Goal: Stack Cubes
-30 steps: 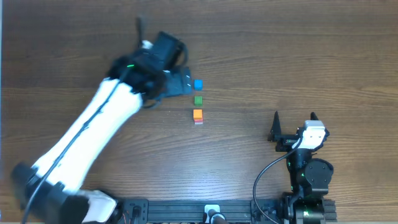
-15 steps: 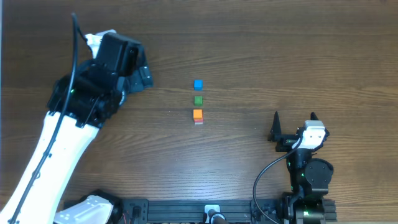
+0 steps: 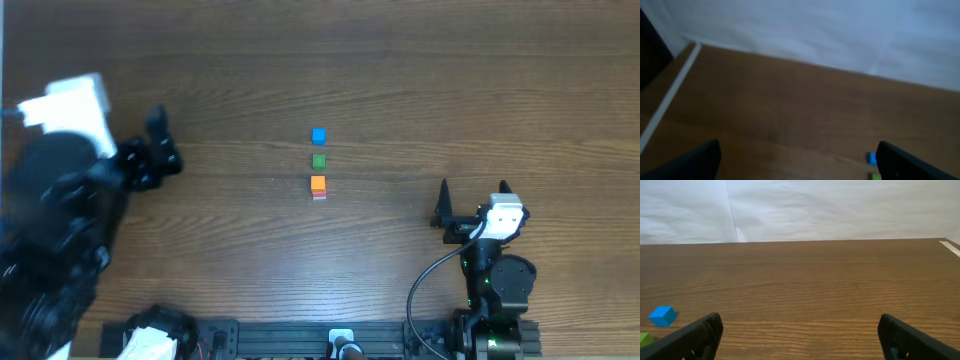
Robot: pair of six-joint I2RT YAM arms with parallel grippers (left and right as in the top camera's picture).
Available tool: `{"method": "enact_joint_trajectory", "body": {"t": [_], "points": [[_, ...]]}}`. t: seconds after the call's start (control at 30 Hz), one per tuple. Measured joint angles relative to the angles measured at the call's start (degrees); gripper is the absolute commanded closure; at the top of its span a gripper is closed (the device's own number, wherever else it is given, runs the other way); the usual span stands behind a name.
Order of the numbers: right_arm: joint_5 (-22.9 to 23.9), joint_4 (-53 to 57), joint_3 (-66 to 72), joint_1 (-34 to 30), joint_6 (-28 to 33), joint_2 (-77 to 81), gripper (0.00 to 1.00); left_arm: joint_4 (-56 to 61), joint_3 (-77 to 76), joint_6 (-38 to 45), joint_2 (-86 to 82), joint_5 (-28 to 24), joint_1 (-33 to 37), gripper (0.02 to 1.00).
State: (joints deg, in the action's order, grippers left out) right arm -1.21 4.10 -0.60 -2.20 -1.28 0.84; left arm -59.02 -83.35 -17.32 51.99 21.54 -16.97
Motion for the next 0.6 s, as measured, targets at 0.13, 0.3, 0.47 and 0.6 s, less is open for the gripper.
{"method": "enact_joint_trajectory", "body": {"t": [0.13,0.3,0.47,0.6], "points": [[0.0,0.0,0.0,0.0,0.0,0.0,0.007,2.8,4.7,4.4,-6.1,-5.1,5.7,0.02],[0.0,0.0,0.0,0.0,0.0,0.0,0.007,9.5,15.8,8.4,-15.1,-11.9,11.2,0.02],[0.0,0.0,0.0,0.0,0.0,0.0,0.007,17.0,30.1,10.6,-25.8,-17.3,14.1,0.02],[0.0,0.0,0.0,0.0,0.0,0.0,0.007,21.4,39.9,11.4,-33.9,-20.7,14.6,0.023]]}}
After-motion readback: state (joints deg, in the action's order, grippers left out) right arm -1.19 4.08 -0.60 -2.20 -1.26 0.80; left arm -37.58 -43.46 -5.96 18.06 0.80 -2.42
